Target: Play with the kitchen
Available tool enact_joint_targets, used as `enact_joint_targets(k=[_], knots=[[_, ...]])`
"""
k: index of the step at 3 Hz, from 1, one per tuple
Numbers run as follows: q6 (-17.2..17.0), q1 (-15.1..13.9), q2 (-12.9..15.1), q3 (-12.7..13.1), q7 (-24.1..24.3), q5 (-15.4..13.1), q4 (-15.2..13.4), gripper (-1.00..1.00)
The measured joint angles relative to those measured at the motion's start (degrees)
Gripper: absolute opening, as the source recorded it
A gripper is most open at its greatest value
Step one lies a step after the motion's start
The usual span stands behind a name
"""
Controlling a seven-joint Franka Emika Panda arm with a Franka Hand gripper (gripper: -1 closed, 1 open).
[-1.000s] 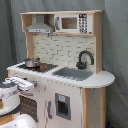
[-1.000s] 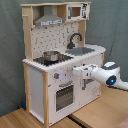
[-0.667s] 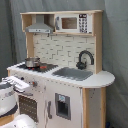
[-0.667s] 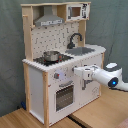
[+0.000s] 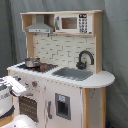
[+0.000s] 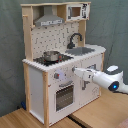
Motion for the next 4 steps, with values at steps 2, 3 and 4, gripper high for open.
enact_joint_targets(k=[2, 3, 4], knots=[[0.1, -1.64, -0.18, 4.39, 13.04, -0.02, 1.65, 1.0], [0.14, -3.01, -0.53, 6.39, 19.6, -0.02, 3.58, 1.0], [0.22, -4.61, -0.9, 7.5, 25.82, -0.02, 5.64, 1.0]])
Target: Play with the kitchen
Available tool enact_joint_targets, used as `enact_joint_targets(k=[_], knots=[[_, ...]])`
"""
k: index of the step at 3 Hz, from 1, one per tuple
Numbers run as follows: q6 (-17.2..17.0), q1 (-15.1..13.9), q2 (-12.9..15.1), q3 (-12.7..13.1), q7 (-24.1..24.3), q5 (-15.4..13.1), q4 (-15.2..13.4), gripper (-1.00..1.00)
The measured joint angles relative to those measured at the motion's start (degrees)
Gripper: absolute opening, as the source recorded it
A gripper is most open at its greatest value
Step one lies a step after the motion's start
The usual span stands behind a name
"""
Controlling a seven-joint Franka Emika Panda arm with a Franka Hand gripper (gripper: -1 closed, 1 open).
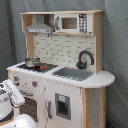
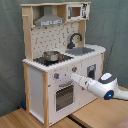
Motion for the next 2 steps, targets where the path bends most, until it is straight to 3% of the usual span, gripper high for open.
enact_joint_targets(k=[2], knots=[[1.75, -3.01, -0.19, 0.0, 10.99, 0.0, 2.93, 1.0]])
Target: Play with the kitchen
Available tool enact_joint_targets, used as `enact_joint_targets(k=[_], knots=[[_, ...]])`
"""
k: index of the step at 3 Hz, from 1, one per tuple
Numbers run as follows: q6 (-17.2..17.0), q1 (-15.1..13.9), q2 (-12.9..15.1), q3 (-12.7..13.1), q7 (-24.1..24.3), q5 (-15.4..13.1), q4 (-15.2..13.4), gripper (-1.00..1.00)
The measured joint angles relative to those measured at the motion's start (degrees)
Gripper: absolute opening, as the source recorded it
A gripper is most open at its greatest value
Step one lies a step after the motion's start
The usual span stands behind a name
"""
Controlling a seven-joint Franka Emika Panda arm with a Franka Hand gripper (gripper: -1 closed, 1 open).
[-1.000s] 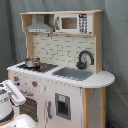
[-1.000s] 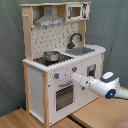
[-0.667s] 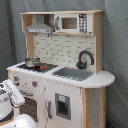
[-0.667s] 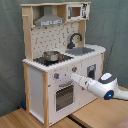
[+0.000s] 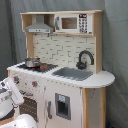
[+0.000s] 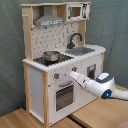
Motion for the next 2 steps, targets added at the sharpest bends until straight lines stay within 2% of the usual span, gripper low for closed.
enact_joint_targets(k=[2], knots=[[2.97, -1.83, -0.14, -0.05, 11.82, -0.03, 0.3, 1.0]])
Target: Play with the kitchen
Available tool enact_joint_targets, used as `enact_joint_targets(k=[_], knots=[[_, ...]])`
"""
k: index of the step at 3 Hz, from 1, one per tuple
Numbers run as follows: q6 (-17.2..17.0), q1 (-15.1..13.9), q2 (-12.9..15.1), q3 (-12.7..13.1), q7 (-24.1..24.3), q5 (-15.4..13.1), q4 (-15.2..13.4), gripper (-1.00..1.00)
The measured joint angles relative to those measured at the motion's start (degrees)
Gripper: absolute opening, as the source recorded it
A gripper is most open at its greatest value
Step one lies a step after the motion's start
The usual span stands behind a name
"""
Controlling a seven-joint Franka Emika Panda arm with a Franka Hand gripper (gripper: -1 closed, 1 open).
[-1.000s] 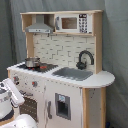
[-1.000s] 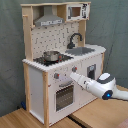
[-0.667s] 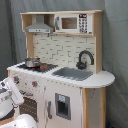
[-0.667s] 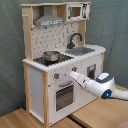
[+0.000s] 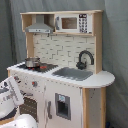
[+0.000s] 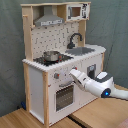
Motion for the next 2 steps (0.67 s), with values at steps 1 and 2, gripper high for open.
enact_joint_targets(k=[1, 2], knots=[[1.5, -0.45, -0.3, 0.05, 7.18, -0.01, -0.14, 1.0], [2.17, -0.48, -0.37, 0.39, 13.66, -0.06, -0.44, 1.0]])
